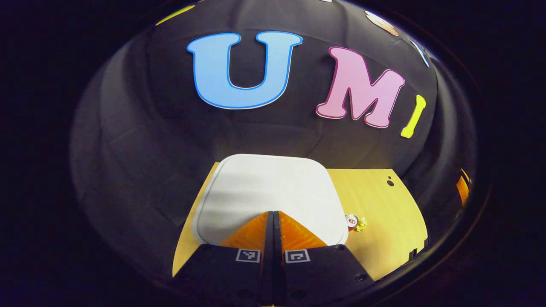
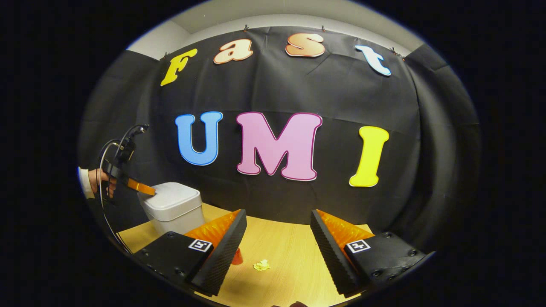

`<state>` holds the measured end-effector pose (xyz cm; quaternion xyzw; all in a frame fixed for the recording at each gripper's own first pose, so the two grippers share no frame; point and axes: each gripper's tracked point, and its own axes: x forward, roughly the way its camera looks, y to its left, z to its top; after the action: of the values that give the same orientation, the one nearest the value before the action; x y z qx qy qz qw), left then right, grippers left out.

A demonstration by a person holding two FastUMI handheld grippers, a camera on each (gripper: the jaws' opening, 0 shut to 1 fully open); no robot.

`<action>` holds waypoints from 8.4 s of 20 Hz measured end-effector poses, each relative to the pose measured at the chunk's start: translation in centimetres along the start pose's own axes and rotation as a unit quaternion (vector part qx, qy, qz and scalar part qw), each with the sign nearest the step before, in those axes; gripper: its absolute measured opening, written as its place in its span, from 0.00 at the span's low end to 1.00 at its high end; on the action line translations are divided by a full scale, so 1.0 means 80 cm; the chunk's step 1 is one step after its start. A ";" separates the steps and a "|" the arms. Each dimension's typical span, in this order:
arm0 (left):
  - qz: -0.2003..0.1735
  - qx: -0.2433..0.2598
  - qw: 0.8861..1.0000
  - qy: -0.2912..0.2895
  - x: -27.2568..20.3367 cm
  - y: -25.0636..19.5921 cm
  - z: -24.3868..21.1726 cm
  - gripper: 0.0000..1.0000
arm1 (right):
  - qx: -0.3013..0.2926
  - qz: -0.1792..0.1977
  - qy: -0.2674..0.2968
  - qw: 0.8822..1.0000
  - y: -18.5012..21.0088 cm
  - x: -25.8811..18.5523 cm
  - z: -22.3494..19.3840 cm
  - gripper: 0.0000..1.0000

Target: Press the lid of the desktop garbage bin to open it, pick up the crumpled paper on the desktop and throw it into the bin, then pick up the pop can on the desktop and drop it into the bin, and finally close the garbage bin lid.

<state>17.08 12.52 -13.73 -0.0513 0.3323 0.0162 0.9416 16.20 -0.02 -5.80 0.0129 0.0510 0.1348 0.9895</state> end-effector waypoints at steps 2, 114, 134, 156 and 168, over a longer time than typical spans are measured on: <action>0.011 -0.001 1.000 0.020 0.005 -0.002 -0.006 0.08 | 0.010 0.016 0.015 1.000 -0.005 0.024 -0.015 0.98; -0.042 0.039 0.969 -0.242 -0.113 -0.185 -0.049 0.99 | -0.046 0.173 0.097 0.979 0.166 0.145 0.012 0.94; -0.081 0.045 0.989 -0.119 0.211 -0.311 -0.115 0.99 | 0.009 0.043 0.202 0.978 -0.067 0.102 -0.106 0.94; -0.064 0.032 0.997 -0.034 0.266 -0.293 -0.168 0.88 | 0.017 0.041 0.231 0.972 -0.063 0.114 -0.137 0.94; -0.086 0.041 0.980 -0.172 0.088 -0.285 -0.001 0.87 | 0.019 0.052 0.204 0.977 -0.007 0.091 -0.111 0.94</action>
<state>23.98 -10.16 -16.26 -0.0374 0.1597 -0.0699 0.9840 22.42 1.54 -15.33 0.0062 0.2538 0.1847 0.9494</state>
